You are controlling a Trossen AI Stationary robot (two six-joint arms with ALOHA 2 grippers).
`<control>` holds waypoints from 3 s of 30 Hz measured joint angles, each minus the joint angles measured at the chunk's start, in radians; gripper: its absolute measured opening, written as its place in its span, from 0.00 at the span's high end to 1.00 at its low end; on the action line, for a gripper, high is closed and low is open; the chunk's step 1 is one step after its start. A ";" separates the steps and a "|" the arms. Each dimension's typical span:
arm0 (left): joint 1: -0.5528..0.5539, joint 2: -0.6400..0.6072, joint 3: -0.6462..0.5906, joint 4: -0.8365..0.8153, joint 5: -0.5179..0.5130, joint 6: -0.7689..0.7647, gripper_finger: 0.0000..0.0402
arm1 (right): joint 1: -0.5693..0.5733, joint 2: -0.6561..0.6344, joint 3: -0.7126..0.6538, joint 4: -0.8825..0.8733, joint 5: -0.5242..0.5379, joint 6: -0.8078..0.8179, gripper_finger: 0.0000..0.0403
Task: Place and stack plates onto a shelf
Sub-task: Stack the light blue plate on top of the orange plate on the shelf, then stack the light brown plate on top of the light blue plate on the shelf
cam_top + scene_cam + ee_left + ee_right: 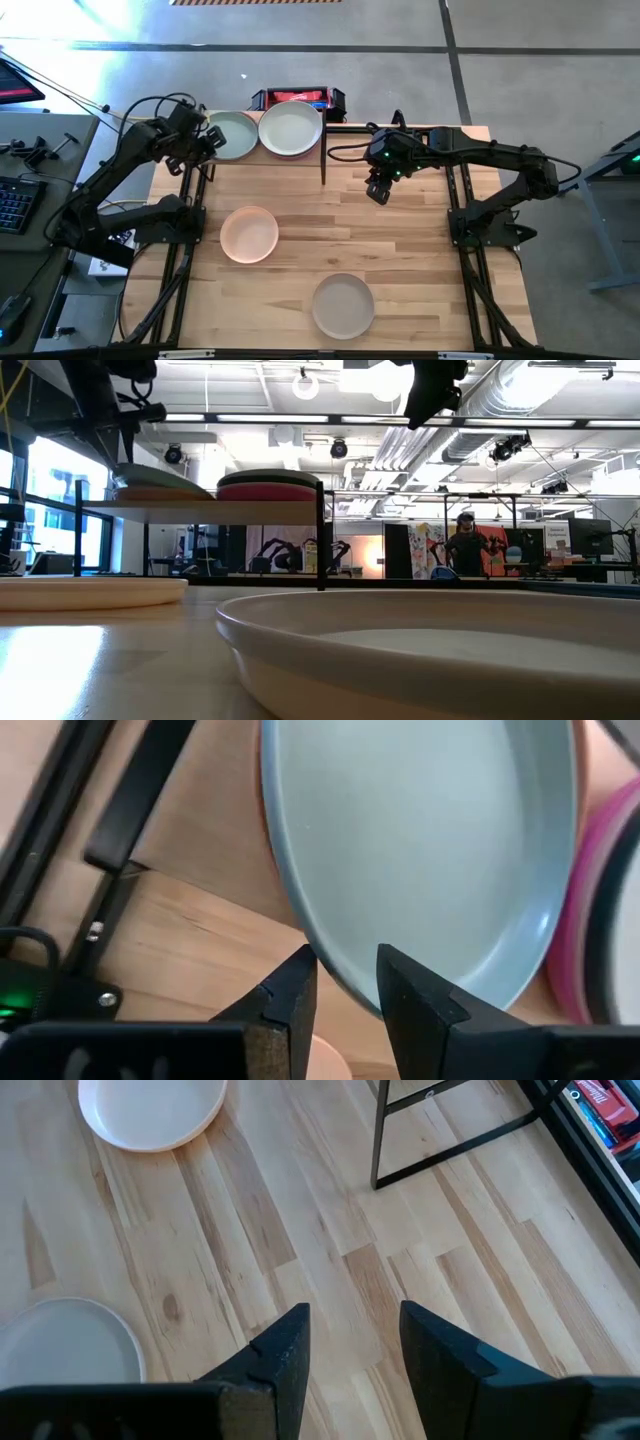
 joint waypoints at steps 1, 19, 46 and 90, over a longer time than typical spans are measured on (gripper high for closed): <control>0.000 0.003 0.000 -0.005 -0.004 0.000 0.76 | 0.000 0.000 0.000 0.000 0.000 0.000 0.67; 0.085 0.075 0.000 0.001 0.122 0.067 0.76 | 0.000 0.000 0.000 0.000 0.000 0.011 0.67; 0.137 0.077 0.000 0.100 0.237 0.026 0.74 | 0.000 0.000 0.000 0.000 0.000 0.025 0.67; 0.137 0.070 0.000 0.057 0.420 0.090 0.74 | 0.063 0.000 -0.034 -0.008 0.000 0.043 0.67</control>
